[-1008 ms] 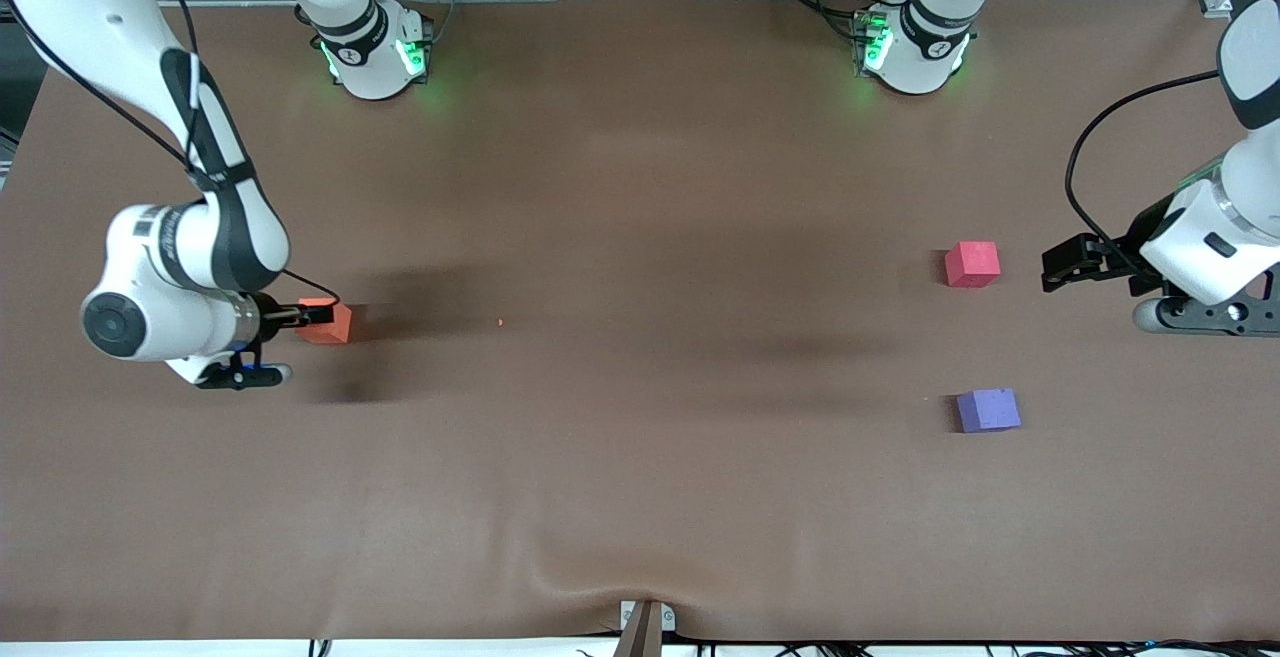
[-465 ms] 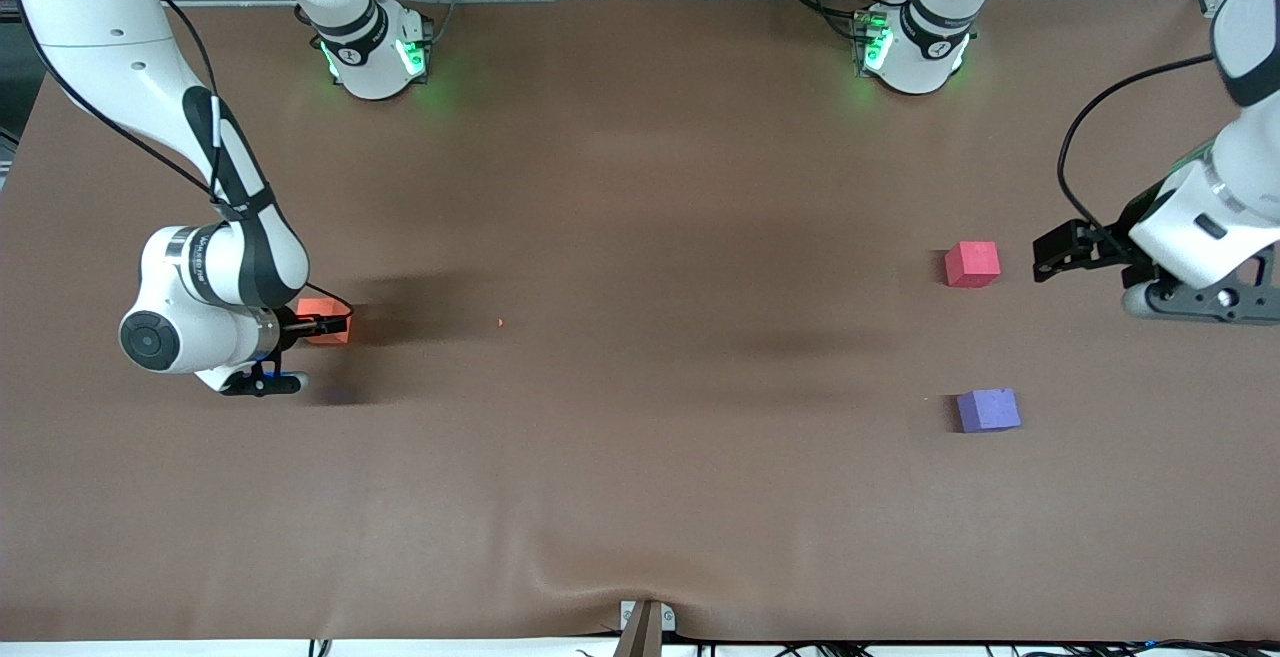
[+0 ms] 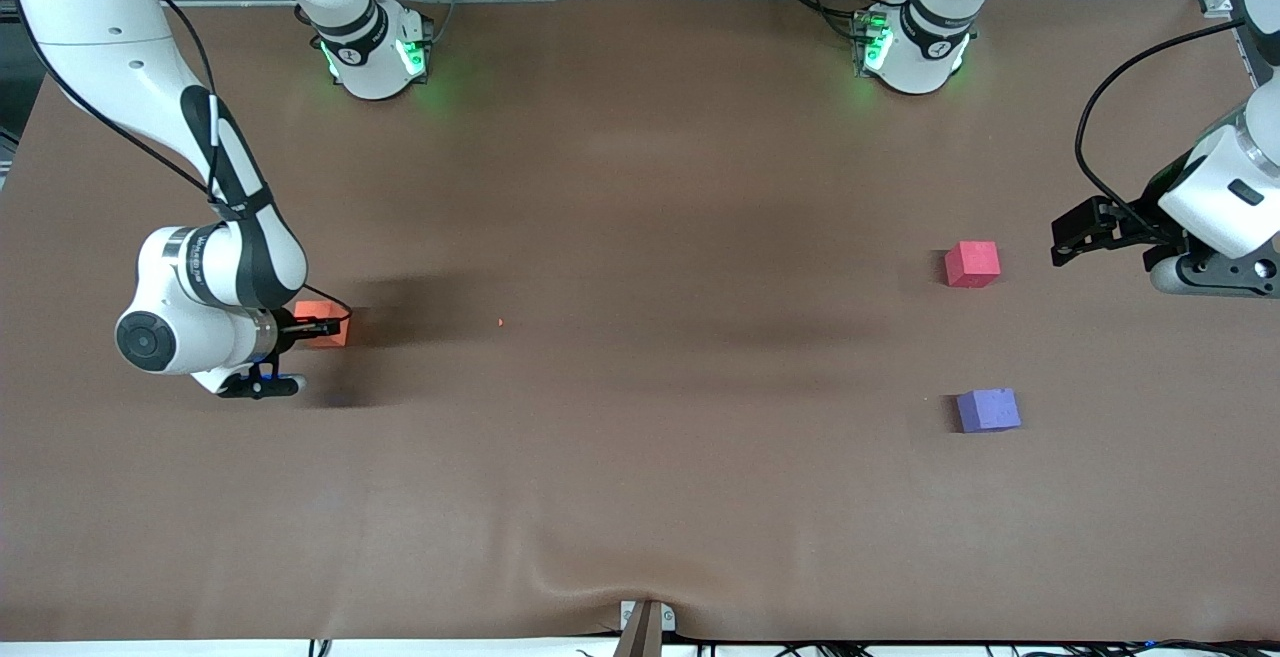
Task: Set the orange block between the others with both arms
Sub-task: 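Close the right gripper on the orange cube, then carry the orange cube to mid-table while the left gripper approaches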
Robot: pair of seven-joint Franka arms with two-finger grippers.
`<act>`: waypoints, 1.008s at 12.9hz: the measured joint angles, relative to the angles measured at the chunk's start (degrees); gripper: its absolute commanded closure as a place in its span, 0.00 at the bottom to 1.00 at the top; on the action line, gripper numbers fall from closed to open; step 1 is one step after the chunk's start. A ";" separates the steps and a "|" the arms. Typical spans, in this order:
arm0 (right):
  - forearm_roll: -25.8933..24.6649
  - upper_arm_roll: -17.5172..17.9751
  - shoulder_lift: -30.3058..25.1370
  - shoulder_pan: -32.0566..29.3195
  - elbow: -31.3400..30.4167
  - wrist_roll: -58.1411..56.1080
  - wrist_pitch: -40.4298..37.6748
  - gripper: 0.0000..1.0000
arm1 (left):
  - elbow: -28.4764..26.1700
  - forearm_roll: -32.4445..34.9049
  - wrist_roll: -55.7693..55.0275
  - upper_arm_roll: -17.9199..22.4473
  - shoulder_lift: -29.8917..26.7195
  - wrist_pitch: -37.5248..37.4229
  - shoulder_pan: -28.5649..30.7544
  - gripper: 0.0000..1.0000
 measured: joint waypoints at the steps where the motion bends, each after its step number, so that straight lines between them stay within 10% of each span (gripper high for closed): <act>1: 0.14 0.37 -0.25 0.33 1.61 0.00 0.05 0.69 | 0.01 0.00 0.00 -0.03 -0.12 0.06 -0.02 0.00; 13: 31.12 2.25 -3.53 26.40 6.79 15.42 2.63 0.67 | 0.05 0.00 -3.25 -7.26 -0.48 0.17 -0.90 0.00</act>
